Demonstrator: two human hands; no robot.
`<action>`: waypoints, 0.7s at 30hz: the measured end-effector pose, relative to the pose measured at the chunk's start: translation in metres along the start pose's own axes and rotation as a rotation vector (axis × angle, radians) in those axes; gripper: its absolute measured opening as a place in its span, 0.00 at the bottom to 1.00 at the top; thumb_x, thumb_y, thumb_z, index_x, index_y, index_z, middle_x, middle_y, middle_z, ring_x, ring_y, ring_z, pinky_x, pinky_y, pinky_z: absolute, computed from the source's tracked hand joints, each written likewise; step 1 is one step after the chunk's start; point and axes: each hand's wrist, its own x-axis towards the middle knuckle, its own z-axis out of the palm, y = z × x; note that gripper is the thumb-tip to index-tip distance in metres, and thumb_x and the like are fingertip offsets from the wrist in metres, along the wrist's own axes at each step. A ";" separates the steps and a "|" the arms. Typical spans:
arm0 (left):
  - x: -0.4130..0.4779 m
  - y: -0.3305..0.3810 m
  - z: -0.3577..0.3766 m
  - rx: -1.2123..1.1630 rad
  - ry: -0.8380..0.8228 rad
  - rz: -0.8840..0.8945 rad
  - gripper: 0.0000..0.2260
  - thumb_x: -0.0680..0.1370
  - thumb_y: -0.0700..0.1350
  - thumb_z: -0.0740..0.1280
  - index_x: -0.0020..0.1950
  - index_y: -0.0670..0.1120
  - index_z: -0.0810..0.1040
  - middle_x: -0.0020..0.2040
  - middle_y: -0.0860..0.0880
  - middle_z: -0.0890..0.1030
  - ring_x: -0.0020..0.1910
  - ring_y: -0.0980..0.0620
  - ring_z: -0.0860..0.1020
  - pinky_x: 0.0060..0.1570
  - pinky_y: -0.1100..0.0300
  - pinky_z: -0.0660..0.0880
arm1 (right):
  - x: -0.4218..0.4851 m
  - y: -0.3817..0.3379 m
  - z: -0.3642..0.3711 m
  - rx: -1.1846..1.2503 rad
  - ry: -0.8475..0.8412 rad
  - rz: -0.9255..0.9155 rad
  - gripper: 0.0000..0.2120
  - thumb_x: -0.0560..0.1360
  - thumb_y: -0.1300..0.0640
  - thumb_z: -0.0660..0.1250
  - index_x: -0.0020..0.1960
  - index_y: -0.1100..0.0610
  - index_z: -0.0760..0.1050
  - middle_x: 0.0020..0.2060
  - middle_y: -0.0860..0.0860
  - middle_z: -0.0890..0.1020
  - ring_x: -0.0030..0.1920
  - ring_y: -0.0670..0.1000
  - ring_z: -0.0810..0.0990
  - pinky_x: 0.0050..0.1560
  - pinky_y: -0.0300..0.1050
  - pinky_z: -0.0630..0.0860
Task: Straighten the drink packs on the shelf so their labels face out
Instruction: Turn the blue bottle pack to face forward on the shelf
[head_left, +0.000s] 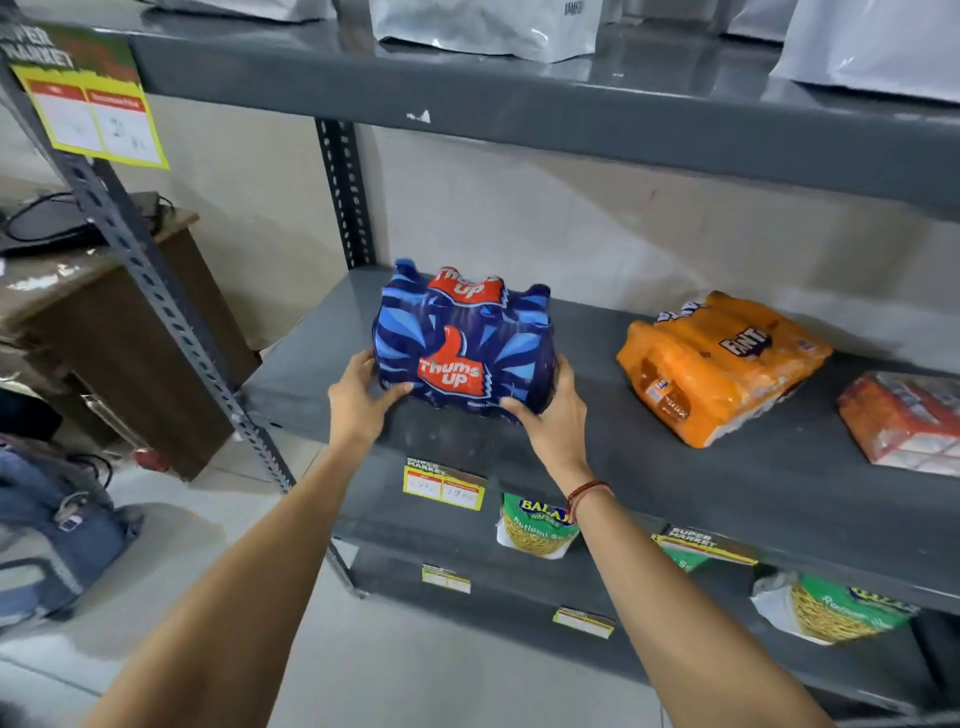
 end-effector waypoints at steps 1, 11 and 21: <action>-0.001 0.003 0.001 0.057 0.044 -0.010 0.31 0.68 0.44 0.76 0.68 0.42 0.68 0.67 0.43 0.75 0.65 0.46 0.73 0.66 0.52 0.69 | 0.000 -0.002 -0.001 0.034 0.004 0.010 0.38 0.66 0.51 0.76 0.69 0.55 0.61 0.63 0.51 0.76 0.62 0.50 0.76 0.62 0.47 0.75; -0.102 0.043 0.097 0.039 -0.123 0.177 0.50 0.69 0.59 0.72 0.77 0.46 0.42 0.79 0.47 0.44 0.75 0.57 0.44 0.71 0.62 0.46 | 0.042 -0.068 -0.027 0.427 -0.068 0.230 0.23 0.80 0.43 0.49 0.68 0.54 0.66 0.68 0.50 0.71 0.63 0.44 0.72 0.56 0.29 0.65; -0.065 0.033 0.079 -0.057 -0.195 0.142 0.55 0.61 0.55 0.79 0.76 0.54 0.45 0.74 0.52 0.65 0.70 0.54 0.67 0.67 0.60 0.65 | 0.031 -0.058 -0.025 0.080 -0.082 0.107 0.24 0.76 0.35 0.53 0.51 0.55 0.73 0.53 0.52 0.73 0.55 0.48 0.72 0.56 0.41 0.66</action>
